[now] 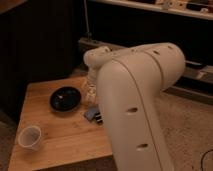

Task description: Place the bottle in the ceramic bowl

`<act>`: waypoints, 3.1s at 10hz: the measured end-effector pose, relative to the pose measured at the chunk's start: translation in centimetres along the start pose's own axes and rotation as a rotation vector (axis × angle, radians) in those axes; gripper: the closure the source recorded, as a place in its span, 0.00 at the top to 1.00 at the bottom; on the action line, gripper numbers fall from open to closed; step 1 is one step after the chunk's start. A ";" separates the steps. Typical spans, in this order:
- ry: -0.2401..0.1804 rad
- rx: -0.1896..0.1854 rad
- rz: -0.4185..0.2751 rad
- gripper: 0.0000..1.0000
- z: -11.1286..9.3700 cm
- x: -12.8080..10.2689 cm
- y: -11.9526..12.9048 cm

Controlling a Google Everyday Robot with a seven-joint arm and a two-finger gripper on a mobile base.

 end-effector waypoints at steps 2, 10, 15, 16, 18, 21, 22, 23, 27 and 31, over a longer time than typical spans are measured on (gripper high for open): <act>-0.008 -0.025 -0.078 0.80 1.8 -1.4 2.5; 0.005 -0.066 -0.107 0.80 8.1 -4.9 1.4; 0.026 -0.055 -0.090 0.80 9.7 -5.0 1.1; 0.031 -0.051 -0.082 0.79 10.3 -5.1 1.0; 0.048 -0.038 -0.070 0.64 11.5 -5.1 0.7; 0.053 -0.024 -0.054 0.32 11.7 -5.0 0.3; 0.051 -0.022 -0.049 0.22 11.5 -5.1 0.1; 0.048 -0.019 -0.044 0.15 11.5 -5.1 0.0; 0.041 -0.006 -0.038 0.00 10.7 -5.1 -0.9; 0.020 -0.016 -0.062 0.00 8.4 -4.7 -0.9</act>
